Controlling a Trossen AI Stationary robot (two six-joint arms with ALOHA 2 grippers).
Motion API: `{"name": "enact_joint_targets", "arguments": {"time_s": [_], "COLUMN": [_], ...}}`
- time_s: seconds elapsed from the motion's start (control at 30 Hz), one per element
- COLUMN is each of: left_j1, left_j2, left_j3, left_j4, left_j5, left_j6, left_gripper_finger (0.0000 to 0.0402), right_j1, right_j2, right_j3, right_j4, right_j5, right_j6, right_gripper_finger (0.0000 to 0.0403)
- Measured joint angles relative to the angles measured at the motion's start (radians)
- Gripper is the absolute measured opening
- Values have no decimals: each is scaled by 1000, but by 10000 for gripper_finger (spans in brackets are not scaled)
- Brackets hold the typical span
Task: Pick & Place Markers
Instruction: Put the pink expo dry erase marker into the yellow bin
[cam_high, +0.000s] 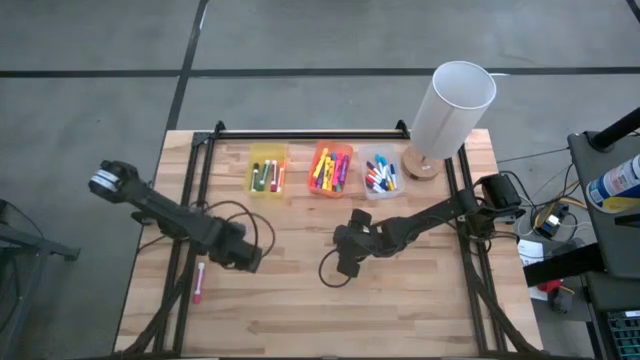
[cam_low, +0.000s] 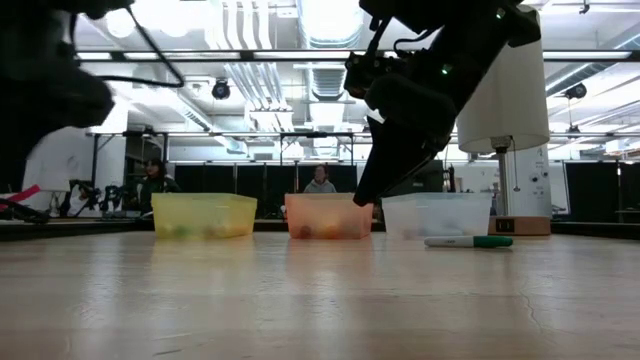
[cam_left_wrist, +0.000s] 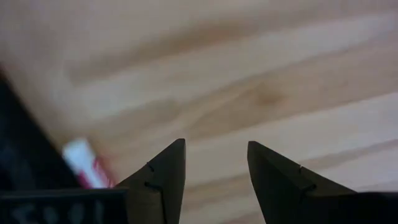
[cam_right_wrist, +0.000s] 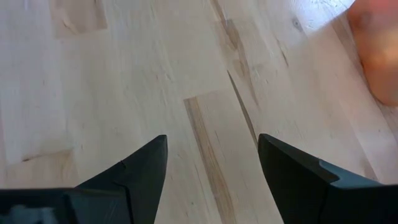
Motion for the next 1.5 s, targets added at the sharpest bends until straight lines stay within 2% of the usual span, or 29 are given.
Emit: {"name": "enact_joint_targets", "arguments": {"time_s": [0.17,0.33,0.53,0.83,1.1,1.33,1.5], "left_j1": [-61,-93,-107,-130,-133,-133,-133], "left_j2": [43,80,116,132,132,133,132], "left_j3": [0,0,-5,-94,-133,-178,-187], "left_j4": [-60,-134,-135,-135,-114,-6,4], "left_j5": [121,207,208,262,263,263,267], "left_j6": [-96,-129,-128,-129,-133,-144,-148], "left_gripper_finger": [165,165,165,165,165,165,165], "right_j1": [0,0,0,0,0,0,0], "right_j2": [0,0,0,0,0,0,0], "right_j3": [0,0,0,0,0,0,0], "right_j4": [1,1,1,1,3,5,7], "right_j5": [0,0,0,0,0,0,0], "right_j6": [0,0,0,0,0,0,0], "right_gripper_finger": [243,244,244,247,240,243,244]}}
